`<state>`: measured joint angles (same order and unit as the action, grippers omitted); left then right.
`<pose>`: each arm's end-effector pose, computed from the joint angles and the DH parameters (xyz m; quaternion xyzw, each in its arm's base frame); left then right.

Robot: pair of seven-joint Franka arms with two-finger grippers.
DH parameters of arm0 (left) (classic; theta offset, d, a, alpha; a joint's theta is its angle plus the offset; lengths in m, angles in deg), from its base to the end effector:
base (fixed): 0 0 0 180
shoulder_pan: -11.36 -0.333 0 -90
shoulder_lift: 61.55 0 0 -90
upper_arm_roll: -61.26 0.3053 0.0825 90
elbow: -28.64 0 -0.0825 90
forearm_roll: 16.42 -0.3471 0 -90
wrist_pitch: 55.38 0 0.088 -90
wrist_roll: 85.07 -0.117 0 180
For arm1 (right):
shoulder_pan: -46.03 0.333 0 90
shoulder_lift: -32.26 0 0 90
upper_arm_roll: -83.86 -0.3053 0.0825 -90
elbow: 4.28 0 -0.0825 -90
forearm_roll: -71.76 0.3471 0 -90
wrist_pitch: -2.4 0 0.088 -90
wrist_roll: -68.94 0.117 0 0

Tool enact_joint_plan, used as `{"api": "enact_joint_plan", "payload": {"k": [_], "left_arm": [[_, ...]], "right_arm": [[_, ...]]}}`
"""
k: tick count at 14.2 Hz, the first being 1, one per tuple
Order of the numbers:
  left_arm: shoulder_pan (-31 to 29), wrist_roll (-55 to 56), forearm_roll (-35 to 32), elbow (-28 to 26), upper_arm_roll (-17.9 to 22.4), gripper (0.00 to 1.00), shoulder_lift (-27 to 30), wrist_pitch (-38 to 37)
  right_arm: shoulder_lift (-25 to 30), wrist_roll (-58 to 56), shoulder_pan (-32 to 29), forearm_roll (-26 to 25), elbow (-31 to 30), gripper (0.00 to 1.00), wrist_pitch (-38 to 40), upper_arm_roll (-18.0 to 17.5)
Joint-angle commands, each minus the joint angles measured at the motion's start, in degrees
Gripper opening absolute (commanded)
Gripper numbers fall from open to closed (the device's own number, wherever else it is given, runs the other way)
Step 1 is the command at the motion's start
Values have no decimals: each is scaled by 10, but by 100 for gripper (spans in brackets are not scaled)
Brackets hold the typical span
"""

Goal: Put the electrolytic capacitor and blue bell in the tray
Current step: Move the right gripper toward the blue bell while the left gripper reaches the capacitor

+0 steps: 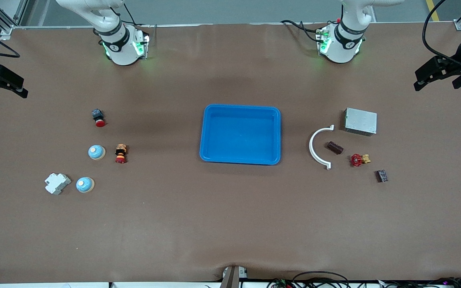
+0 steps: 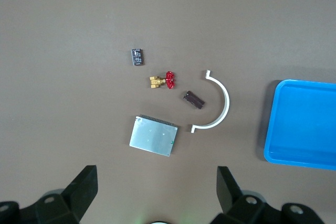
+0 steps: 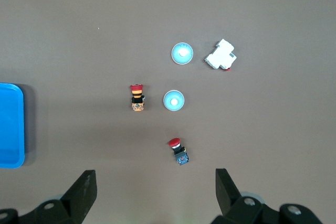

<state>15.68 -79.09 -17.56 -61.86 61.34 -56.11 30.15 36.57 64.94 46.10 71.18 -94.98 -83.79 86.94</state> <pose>0.4797 -0.0331 0.6406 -0.9998 -0.0160 -0.0050 0.0094 0.4874 -0.0280 0.6305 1.0000 0.0084 -0.0020 0.0029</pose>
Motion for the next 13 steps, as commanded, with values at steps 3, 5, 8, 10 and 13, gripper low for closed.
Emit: {"api": "enact_joint_plan", "payload": {"k": [3, 5, 8, 10, 13], "left_arm": [[0, -3, -1, 13, -2, 100, -6, -9], [2, -3, -1, 13, -2, 100, -7, -9], [-5, -4, -3, 21, -1, 100, -17, -9], [-5, -8, -2, 23, 0, 100, -28, -9], [-6, -9, -3, -5, 0, 100, -32, -1]], "right_arm": [[3, 4, -2, 5, 4, 100, 5, 1], [3, 4, -2, 5, 4, 100, 5, 1], [-5, 3, -2, 5, -11, 100, -18, 1], [-8, 3, -11, 5, -61, 100, -69, 1], [-11, 2, -30, 6, -147, 100, -152, 1]]}}
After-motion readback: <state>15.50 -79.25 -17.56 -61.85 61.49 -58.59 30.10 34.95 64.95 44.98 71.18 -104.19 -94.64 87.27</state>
